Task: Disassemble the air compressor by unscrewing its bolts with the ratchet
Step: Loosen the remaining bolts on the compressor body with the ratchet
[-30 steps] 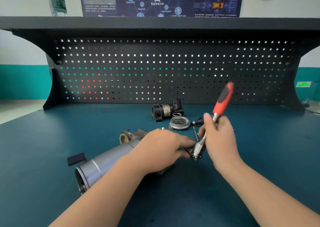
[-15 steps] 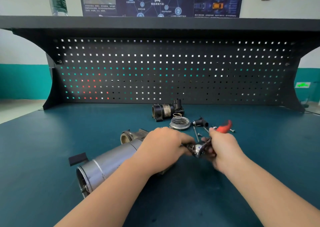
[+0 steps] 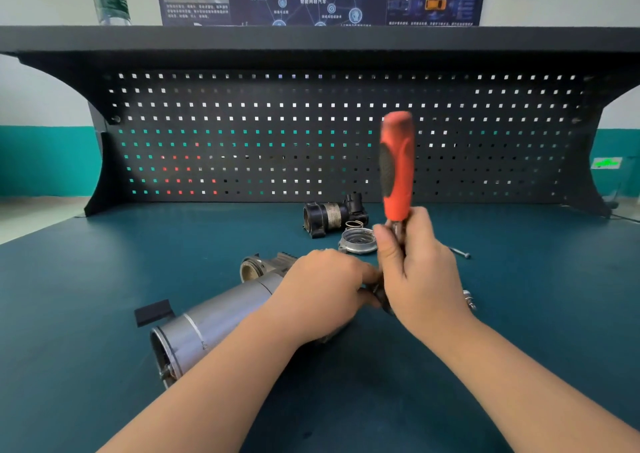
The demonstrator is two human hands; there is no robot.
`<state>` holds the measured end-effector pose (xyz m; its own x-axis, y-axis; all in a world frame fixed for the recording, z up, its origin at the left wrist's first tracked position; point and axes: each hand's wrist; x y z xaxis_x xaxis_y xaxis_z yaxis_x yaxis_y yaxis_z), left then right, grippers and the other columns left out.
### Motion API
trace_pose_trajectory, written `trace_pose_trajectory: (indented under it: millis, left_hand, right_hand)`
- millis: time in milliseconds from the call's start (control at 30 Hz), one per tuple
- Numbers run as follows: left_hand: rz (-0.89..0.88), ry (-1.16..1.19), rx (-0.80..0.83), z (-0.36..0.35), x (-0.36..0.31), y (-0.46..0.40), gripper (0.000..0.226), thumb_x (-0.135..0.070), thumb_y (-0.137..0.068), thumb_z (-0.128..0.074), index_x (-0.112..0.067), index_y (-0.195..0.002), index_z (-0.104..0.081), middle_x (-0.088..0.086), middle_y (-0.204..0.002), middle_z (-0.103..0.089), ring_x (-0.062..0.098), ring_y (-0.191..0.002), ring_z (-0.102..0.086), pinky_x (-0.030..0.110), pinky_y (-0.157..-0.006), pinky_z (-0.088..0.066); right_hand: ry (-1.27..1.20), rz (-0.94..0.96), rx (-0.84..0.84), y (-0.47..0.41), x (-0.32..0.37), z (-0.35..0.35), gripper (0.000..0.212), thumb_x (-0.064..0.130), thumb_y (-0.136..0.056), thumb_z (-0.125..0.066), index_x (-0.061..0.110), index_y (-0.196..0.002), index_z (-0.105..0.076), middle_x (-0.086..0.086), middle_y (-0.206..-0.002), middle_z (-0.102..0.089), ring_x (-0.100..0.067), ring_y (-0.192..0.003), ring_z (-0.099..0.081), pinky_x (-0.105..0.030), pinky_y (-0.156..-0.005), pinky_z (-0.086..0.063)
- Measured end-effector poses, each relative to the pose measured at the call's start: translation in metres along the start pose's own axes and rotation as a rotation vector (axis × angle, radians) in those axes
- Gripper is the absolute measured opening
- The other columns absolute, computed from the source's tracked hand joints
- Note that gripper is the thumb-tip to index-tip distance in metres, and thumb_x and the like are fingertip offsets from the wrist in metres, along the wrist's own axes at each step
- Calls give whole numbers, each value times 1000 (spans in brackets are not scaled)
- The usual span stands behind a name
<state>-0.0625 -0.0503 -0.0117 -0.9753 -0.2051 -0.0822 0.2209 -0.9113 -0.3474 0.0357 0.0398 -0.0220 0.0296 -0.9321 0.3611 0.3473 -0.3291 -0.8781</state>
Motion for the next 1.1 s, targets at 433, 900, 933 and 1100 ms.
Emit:
trace_pose_trajectory:
  millis: [433,900,933,1100]
  left_hand:
    - [6,116,-38,2,3,0,33,-44,-81,-63,-51,-113,-59,-32,-131,-49,-1,-118,-49,24,-88,-42]
    - [62,155,-114,-4,2,-2,26,-41,-78,-67,-44,-104,-68,-26,-116,-63,4,-111,-56,31,-89,-46]
    - [74,167,-120,-4,2,-3,27,-41,-78,-67,-43,-105,-68,-22,-113,-66,6,-109,-58,32,-89,-47]
    - [28,98,-72,-1,3,-1,33,-45,-83,-62,-47,-115,-60,-23,-121,-61,5,-113,-55,28,-91,-45]
  right_hand:
    - [-637,-960,-83,-14,-26,-3,19,26,-100,-42,16,-84,-45,0,-58,-57,-11,-41,-47,-23,-44,-39]
    - [-455,-913,-73,-12,-24,0,22,26,-101,-41,16,-81,-45,2,-58,-54,-5,-37,-45,-24,-46,-37]
    - [-640,-1146,-111,-12,-26,0,24,24,-101,-41,14,-79,-44,-1,-57,-53,-5,-29,-41,-19,-40,-33]
    - [-850,-1293,-136,-10,-27,-6,25,22,-102,-42,12,-80,-45,-3,-58,-49,-12,-41,-47,-21,-43,-39]
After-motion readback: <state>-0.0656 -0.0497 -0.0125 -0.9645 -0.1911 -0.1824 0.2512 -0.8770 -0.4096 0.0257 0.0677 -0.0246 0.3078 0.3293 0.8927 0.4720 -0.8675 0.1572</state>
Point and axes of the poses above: each hand's wrist, its own y-axis away from the middle knuckle, its own z-axis out of the back of the hand, x = y × z
